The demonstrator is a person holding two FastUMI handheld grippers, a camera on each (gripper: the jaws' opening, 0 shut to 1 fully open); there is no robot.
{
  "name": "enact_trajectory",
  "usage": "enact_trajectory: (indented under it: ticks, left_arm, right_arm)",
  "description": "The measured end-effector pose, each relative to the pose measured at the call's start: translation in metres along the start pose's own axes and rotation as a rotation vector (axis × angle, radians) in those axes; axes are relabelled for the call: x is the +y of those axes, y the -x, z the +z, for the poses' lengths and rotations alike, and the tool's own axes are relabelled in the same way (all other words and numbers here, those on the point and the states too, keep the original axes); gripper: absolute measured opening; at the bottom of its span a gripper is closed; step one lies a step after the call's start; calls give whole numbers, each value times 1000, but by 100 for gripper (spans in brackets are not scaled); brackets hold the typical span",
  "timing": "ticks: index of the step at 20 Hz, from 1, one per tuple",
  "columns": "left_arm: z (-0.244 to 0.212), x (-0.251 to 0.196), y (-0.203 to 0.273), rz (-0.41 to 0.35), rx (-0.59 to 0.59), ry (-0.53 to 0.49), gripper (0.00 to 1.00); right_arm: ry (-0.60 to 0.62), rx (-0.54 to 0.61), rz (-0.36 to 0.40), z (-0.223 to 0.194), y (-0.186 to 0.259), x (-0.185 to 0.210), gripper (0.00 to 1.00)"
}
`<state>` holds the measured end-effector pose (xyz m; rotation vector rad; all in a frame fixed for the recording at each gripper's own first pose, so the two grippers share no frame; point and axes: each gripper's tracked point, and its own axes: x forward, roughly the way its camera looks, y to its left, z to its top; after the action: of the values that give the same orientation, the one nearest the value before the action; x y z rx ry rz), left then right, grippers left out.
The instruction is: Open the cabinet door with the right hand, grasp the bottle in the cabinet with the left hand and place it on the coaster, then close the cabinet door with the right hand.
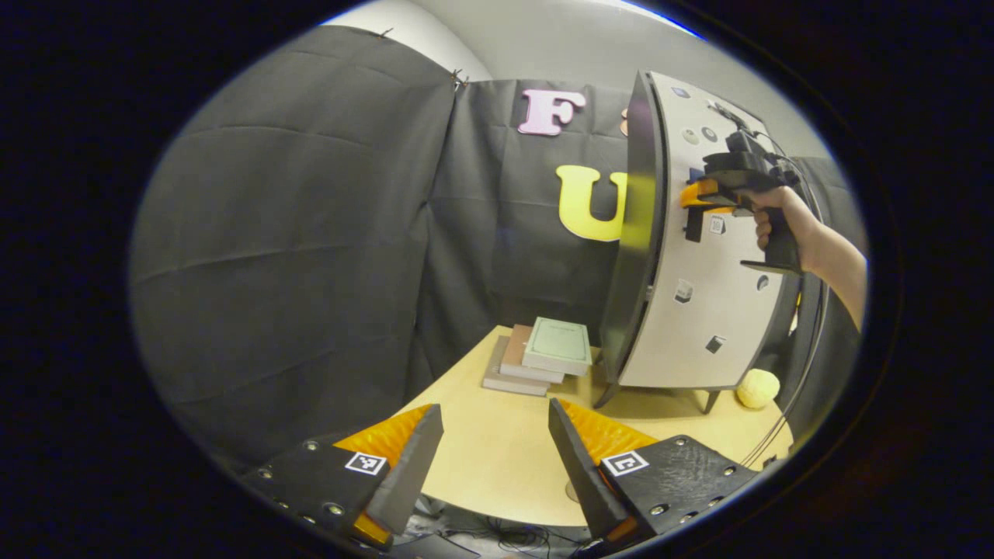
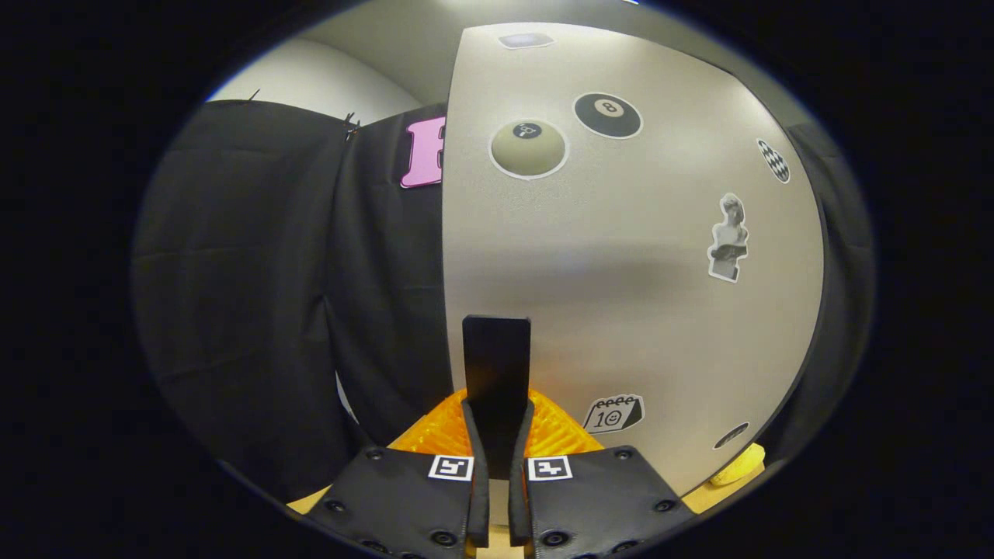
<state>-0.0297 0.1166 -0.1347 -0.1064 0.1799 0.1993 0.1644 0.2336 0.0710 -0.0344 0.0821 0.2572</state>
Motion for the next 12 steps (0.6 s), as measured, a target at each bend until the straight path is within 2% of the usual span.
enact_trajectory:
  ticks: [2,5,7,8,10,12]
  left_arm:
    - [-5,-6,5,-13,2,-6,85]
    - [-11,-12,15,-10,-3,-29,83]
    - [-19,-17,28,-1,11,-39,87]
    - [-22,-20,36,7,25,-45,82]
    - [-22,-29,51,30,34,-54,85]
    - [-20,-43,61,50,36,-54,84]
  right_arm:
    - [22,6,36,-1,7,-2,11]
    - [11,32,128,-5,20,-4,12]
    - [8,18,163,-4,25,-7,11]
    - [10,12,183,-4,28,-8,11]
    - [13,1,229,-4,32,-9,12]
    - [11,-2,281,-5,33,-11,12]
